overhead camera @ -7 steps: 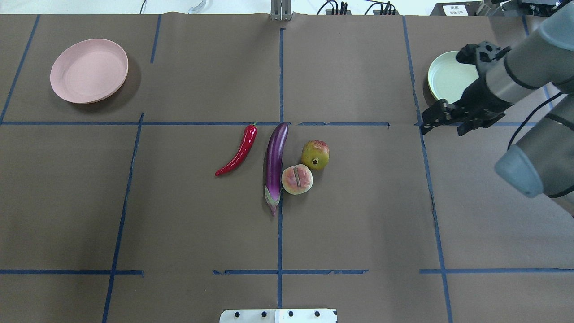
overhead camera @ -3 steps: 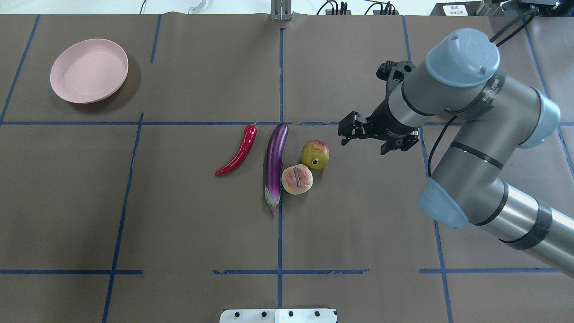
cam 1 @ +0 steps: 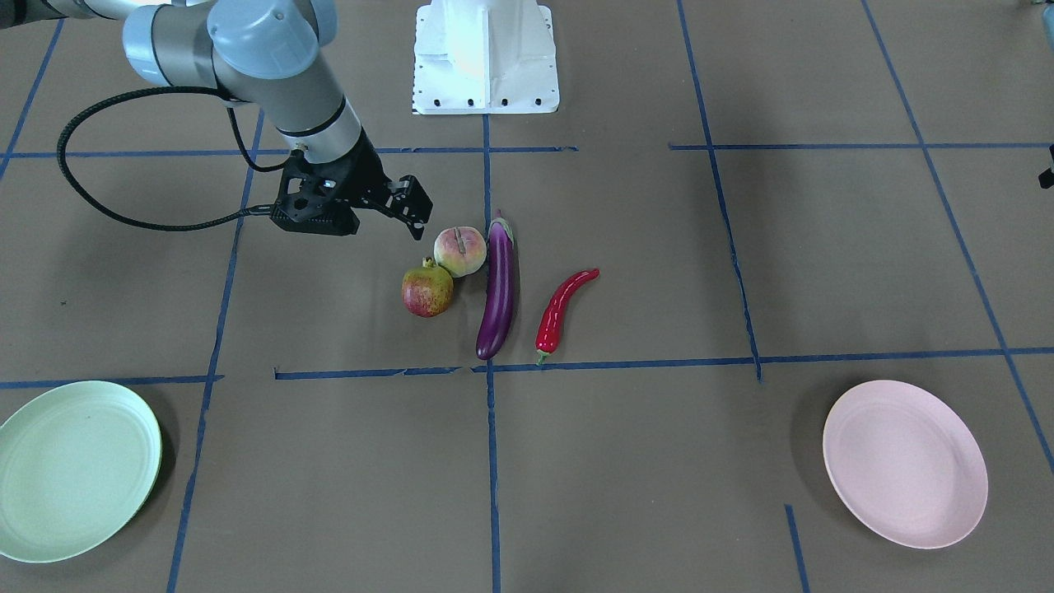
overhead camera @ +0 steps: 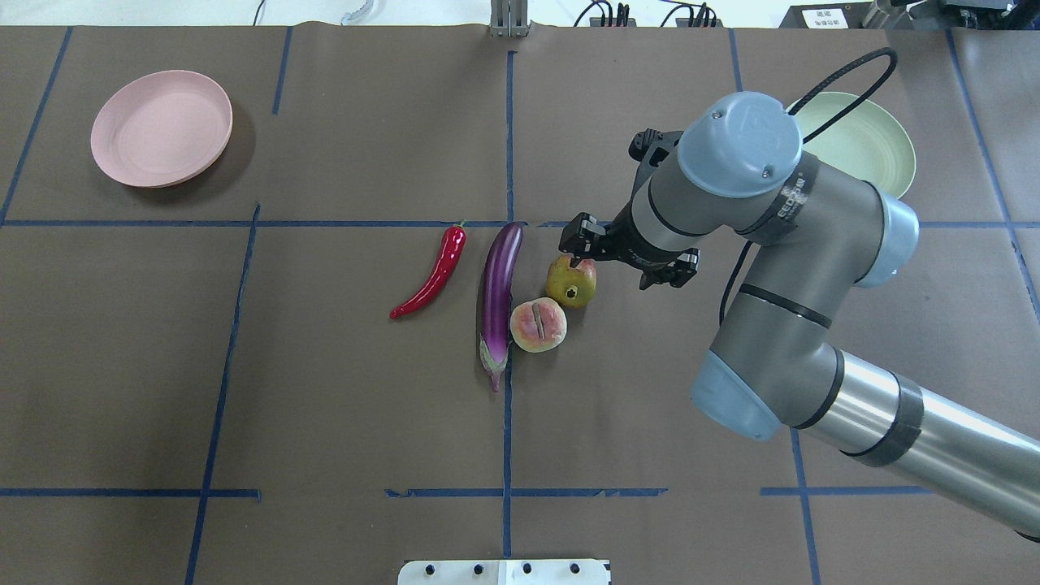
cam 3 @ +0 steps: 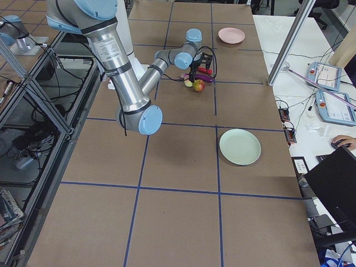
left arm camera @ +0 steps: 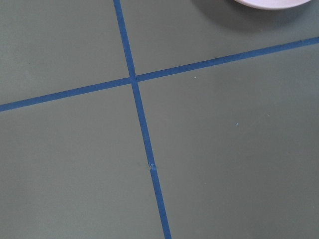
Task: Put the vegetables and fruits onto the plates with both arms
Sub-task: 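Move the right gripper over the pomegranate beside the eggplant, then close the right gripper on the pomegranate and lift it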
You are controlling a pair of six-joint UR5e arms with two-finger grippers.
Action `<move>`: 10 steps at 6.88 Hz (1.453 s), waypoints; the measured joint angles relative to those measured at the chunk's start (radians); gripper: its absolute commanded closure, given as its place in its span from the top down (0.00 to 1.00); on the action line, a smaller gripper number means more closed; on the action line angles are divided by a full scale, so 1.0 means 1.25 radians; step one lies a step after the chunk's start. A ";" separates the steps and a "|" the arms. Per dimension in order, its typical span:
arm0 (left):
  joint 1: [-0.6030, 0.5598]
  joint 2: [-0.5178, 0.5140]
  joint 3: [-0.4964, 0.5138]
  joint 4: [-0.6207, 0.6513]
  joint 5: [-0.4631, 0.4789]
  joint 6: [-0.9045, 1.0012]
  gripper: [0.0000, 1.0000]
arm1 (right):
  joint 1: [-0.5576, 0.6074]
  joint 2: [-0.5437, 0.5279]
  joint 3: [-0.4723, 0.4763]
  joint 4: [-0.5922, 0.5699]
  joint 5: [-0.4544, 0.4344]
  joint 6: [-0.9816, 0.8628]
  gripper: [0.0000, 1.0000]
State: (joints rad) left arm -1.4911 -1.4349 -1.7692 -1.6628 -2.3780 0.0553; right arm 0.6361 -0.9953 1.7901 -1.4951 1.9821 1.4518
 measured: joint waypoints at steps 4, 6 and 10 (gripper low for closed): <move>0.000 0.001 -0.001 0.000 -0.022 0.000 1.00 | -0.036 0.099 -0.160 0.002 -0.081 0.040 1.00; 0.000 0.001 -0.002 0.000 -0.024 0.000 1.00 | -0.051 0.118 -0.204 0.003 -0.102 0.040 0.99; 0.000 0.000 -0.002 0.000 -0.024 0.000 1.00 | -0.068 0.132 -0.258 0.005 -0.128 0.036 0.20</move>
State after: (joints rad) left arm -1.4905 -1.4348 -1.7711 -1.6628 -2.4079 0.0548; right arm 0.5516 -0.8305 1.4672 -1.4891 1.8220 1.4970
